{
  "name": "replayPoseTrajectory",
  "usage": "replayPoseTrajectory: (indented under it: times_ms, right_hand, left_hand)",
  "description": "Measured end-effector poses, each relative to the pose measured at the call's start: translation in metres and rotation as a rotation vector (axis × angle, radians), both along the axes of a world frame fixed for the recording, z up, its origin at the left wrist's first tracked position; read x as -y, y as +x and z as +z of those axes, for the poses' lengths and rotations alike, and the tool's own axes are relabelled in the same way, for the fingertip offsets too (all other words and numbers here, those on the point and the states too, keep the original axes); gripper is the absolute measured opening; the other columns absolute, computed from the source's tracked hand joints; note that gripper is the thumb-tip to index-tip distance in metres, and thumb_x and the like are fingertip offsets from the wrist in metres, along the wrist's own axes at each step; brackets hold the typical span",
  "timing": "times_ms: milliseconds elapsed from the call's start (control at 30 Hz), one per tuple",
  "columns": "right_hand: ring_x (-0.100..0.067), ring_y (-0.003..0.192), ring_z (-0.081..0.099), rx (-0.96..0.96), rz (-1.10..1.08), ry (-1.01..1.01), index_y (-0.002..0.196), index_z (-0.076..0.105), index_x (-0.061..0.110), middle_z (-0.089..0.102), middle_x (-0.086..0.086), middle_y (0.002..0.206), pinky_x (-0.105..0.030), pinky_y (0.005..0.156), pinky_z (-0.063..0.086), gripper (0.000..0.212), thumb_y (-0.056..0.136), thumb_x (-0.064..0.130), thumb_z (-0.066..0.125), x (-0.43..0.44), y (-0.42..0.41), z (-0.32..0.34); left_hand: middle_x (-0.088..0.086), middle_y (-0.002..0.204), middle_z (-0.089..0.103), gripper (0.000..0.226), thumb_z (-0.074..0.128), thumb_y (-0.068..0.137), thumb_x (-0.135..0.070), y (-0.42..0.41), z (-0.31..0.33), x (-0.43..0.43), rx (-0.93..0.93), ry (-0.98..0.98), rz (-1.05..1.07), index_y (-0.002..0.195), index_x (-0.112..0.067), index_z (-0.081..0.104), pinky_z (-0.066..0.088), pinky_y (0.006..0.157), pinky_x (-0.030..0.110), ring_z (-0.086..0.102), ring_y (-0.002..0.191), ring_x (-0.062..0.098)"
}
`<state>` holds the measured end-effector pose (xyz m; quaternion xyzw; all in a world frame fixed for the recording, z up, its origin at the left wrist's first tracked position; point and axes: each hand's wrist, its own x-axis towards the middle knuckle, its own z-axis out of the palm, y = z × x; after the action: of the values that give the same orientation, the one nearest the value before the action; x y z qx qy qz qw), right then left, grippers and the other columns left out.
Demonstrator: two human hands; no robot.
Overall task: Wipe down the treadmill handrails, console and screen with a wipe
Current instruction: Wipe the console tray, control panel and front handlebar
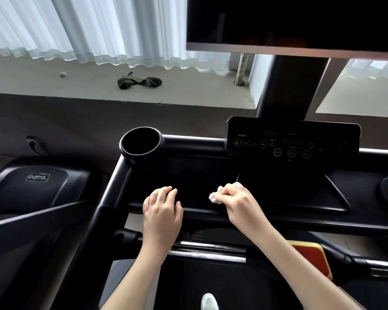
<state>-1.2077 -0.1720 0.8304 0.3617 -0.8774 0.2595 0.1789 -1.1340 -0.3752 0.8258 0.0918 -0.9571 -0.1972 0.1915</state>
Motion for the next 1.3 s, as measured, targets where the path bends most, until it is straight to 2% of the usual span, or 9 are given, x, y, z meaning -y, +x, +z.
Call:
replayPoseTrajectory:
  times_ms: [167, 333, 467, 600, 767, 933, 1100, 1200, 1300]
  right_hand:
    - [-0.014, 0.074, 0.058, 0.023, -0.203, 0.0, 0.084, 0.074, 0.017, 0.062, 0.009, 0.079, -0.026, 0.07, 0.045, 0.028, 0.072, -0.008, 0.068, -0.007, 0.002, 0.008]
    - [-0.016, 0.078, 0.062, 0.107, 0.019, 0.052, 0.087, 0.074, 0.013, 0.063, 0.005, 0.086, -0.034, 0.067, 0.053, 0.035, 0.071, -0.017, 0.067, -0.006, 0.021, 0.003]
    - [-0.017, 0.077, 0.06, 0.122, -0.192, -0.01, 0.084, 0.074, 0.012, 0.061, 0.003, 0.083, -0.036, 0.066, 0.053, 0.034, 0.069, -0.019, 0.068, -0.018, 0.015, 0.006]
    - [-0.02, 0.078, 0.063, 0.152, -0.044, 0.027, 0.087, 0.073, 0.008, 0.061, 0.001, 0.084, -0.037, 0.066, 0.054, 0.03, 0.074, -0.017, 0.065, -0.006, 0.033, 0.007]
    - [-0.016, 0.08, 0.059, 0.089, -0.263, -0.015, 0.079, 0.075, 0.019, 0.061, 0.006, 0.083, -0.029, 0.069, 0.048, 0.029, 0.078, -0.006, 0.062, -0.036, 0.027, 0.011]
    - [-0.022, 0.079, 0.063, 0.133, -0.141, 0.023, 0.082, 0.074, 0.005, 0.064, -0.001, 0.087, -0.037, 0.065, 0.057, 0.03, 0.068, -0.021, 0.069, -0.038, 0.038, 0.01]
    - [-0.02, 0.077, 0.061, 0.12, -0.333, -0.038, 0.074, 0.073, 0.003, 0.064, -0.004, 0.088, -0.023, 0.063, 0.052, 0.024, 0.068, -0.02, 0.071, -0.052, 0.029, 0.014]
    - [-0.025, 0.08, 0.062, 0.067, -0.289, -0.029, 0.081, 0.073, -0.001, 0.065, -0.006, 0.083, -0.029, 0.067, 0.055, 0.021, 0.068, -0.018, 0.073, -0.036, 0.031, 0.009]
    - [-0.019, 0.077, 0.059, 0.084, -0.246, -0.007, 0.083, 0.074, 0.004, 0.062, 0.0, 0.077, -0.031, 0.058, 0.057, 0.02, 0.071, -0.012, 0.075, -0.042, 0.024, 0.007]
  left_hand:
    - [0.007, 0.112, 0.066, 0.046, 0.039, 0.088, -0.03, 0.0, 0.0, -0.001, -0.018, -0.015, 0.0, 0.11, -0.004, 0.069, 0.045, 0.094, 0.048, 0.06, 0.109, 0.028]
    - [0.007, 0.113, 0.065, 0.046, 0.038, 0.088, -0.03, 0.001, 0.0, -0.001, -0.02, -0.015, -0.002, 0.111, -0.004, 0.069, 0.044, 0.095, 0.049, 0.059, 0.111, 0.028]
    - [0.008, 0.113, 0.066, 0.046, 0.038, 0.088, -0.029, 0.0, -0.002, -0.002, -0.033, -0.034, 0.007, 0.11, -0.003, 0.069, 0.046, 0.093, 0.05, 0.06, 0.109, 0.029]
    - [0.01, 0.11, 0.066, 0.046, 0.038, 0.087, -0.028, 0.0, -0.004, -0.002, -0.045, -0.067, 0.013, 0.107, -0.002, 0.07, 0.047, 0.091, 0.051, 0.062, 0.106, 0.031]
    - [0.007, 0.11, 0.066, 0.034, 0.053, 0.081, -0.017, -0.004, -0.002, -0.011, -0.049, -0.032, -0.001, 0.106, -0.002, 0.07, 0.045, 0.093, 0.05, 0.061, 0.108, 0.031]
    - [0.002, 0.111, 0.065, 0.034, 0.058, 0.079, -0.017, -0.015, 0.005, -0.04, -0.066, -0.025, -0.129, 0.108, -0.007, 0.069, 0.045, 0.093, 0.044, 0.06, 0.108, 0.025]
    - [0.0, 0.111, 0.063, 0.036, 0.043, 0.086, -0.023, -0.016, -0.003, -0.054, -0.089, -0.055, -0.194, 0.108, -0.01, 0.069, 0.034, 0.099, 0.032, 0.052, 0.11, 0.017]
    - [0.001, 0.113, 0.064, 0.039, 0.04, 0.087, -0.023, -0.016, -0.005, -0.056, -0.08, -0.06, -0.189, 0.109, -0.009, 0.069, 0.03, 0.1, 0.031, 0.05, 0.111, 0.017]
    - [0.0, 0.114, 0.063, 0.039, 0.04, 0.088, -0.023, -0.014, -0.004, -0.056, -0.074, -0.066, -0.195, 0.111, -0.009, 0.068, 0.03, 0.101, 0.03, 0.05, 0.112, 0.017]
